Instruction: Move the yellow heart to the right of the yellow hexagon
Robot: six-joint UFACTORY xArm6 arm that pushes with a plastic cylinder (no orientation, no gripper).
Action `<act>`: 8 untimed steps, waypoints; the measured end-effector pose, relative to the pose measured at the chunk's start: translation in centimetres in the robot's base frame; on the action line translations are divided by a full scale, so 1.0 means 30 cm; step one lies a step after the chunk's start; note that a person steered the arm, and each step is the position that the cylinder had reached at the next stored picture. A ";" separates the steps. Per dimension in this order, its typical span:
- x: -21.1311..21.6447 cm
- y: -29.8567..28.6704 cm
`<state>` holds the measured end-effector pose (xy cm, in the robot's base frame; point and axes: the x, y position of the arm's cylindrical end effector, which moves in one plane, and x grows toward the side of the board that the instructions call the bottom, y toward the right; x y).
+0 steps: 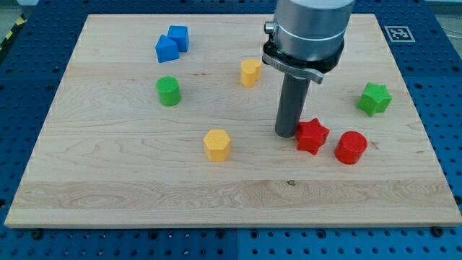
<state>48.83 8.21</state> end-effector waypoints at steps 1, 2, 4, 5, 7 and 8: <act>0.042 0.069; 0.039 0.073; -0.066 0.073; -0.128 0.073; -0.256 0.073; -0.341 0.073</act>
<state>38.60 10.39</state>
